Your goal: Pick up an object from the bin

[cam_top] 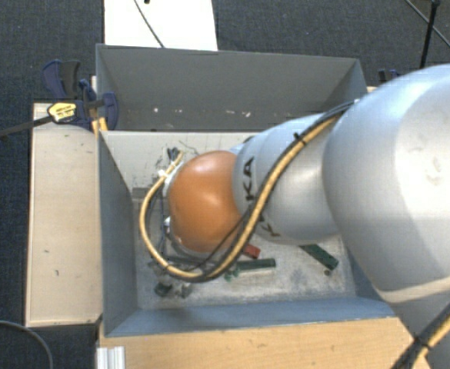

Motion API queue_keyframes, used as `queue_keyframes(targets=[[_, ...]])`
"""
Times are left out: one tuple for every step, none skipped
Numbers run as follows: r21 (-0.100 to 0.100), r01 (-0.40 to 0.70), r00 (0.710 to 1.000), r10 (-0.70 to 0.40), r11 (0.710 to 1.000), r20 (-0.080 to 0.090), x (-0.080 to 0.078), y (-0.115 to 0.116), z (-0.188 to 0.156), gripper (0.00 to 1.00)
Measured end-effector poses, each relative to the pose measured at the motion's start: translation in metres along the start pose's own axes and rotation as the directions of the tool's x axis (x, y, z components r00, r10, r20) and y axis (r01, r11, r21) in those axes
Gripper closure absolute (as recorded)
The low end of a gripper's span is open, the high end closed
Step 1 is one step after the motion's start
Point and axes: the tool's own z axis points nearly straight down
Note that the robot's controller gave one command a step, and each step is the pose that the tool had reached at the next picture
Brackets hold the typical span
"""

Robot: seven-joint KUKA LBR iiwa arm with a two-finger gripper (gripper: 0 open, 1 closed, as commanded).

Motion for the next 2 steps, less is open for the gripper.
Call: queue_keyframes(targets=[[0.003,-0.013,1.0,0.013,1.0,0.007,-0.002,0.0,-0.055,1.0],[0.004,-0.023,1.0,0.023,1.0,0.008,-0.004,-0.001,-0.117,1.0]])
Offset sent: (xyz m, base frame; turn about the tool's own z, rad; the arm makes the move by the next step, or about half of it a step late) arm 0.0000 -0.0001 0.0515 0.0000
